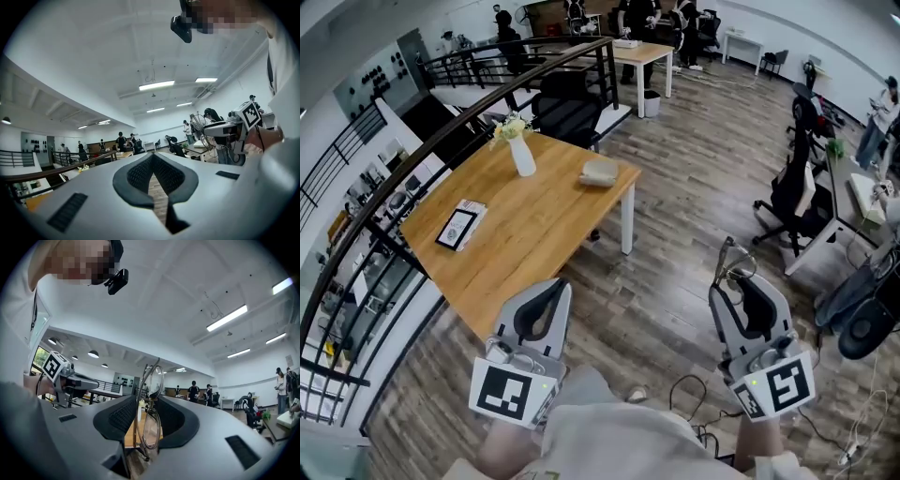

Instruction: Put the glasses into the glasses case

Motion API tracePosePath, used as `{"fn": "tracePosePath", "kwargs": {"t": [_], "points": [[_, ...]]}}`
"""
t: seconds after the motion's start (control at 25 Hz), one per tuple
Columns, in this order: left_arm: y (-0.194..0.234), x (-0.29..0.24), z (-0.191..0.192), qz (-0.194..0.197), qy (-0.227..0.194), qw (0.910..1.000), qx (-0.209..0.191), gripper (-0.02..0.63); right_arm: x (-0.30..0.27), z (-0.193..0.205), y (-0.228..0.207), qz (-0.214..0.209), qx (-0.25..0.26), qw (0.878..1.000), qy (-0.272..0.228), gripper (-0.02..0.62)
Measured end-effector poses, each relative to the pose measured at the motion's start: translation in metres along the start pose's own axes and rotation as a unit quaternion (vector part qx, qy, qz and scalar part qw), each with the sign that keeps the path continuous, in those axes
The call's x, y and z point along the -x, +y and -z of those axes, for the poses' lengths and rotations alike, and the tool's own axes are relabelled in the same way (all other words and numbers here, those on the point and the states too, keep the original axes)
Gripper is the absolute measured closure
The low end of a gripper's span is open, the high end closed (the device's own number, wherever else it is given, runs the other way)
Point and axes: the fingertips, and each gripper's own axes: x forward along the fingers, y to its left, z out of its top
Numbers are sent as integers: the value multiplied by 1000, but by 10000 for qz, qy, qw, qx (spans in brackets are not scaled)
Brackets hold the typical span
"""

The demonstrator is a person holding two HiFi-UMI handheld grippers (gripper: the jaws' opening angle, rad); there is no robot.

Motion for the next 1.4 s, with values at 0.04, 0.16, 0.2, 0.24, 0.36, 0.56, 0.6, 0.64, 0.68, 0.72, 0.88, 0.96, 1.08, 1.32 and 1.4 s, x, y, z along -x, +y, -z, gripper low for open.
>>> {"fn": "tracePosePath", "kwargs": {"t": [0.04, 0.16, 0.2, 0.24, 0.36, 0.56, 0.6, 0.64, 0.68, 0.72, 0.88, 0.96, 1.08, 1.32, 1.4], "points": [[-2, -2, 2, 5, 29, 10000, 2, 591, 1, 2, -3, -8, -59, 10000, -4, 430], [-2, -7, 13, 16, 125, 9999, 27, 591, -4, 10, -7, -7, -175, 9998, -17, 431], [-2, -10, 15, 42, 139, 9999, 25, 591, -7, 12, -7, -20, -207, 9998, -23, 431], [-2, -13, 18, 71, 141, 9999, 10, 591, -11, 15, -6, -42, -231, 9997, -19, 430], [2, -26, 23, 95, 92, 9999, -40, 591, -25, 27, -8, -117, -211, 9997, 57, 430], [9, -56, 39, 234, 319, 9991, 143, 591, -54, 40, -20, -143, -204, 9996, 124, 431], [10, -62, 43, 253, 406, 9986, 209, 591, -60, 42, -22, -159, -188, 9996, 150, 431], [13, -69, 45, 265, 443, 9984, 241, 591, -68, 45, -25, -181, -158, 9995, 188, 431], [18, -76, 48, 271, 454, 9983, 258, 591, -77, 48, -27, -203, -129, 9995, 226, 431], [24, -84, 51, 273, 464, 9982, 271, 591, -87, 51, -29, -219, -111, 9994, 256, 431], [58, -117, 64, 237, 457, 9984, 232, 591, -132, 61, -40, -252, -143, 9990, 333, 431], [75, -136, 71, 255, 488, 9982, 256, 591, -155, 67, -47, -266, -169, 9987, 396, 431], [100, -163, 78, 293, 546, 9974, 359, 591, -194, 76, -54, -292, -190, 9982, 494, 431], [166, -219, 99, 396, 582, 9967, 411, 591, -286, 89, -63, -360, -364, 9967, 623, 431], [190, -237, 107, 467, 633, 9959, 446, 591, -321, 95, -62, -421, -368, 9958, 721, 431]]}}
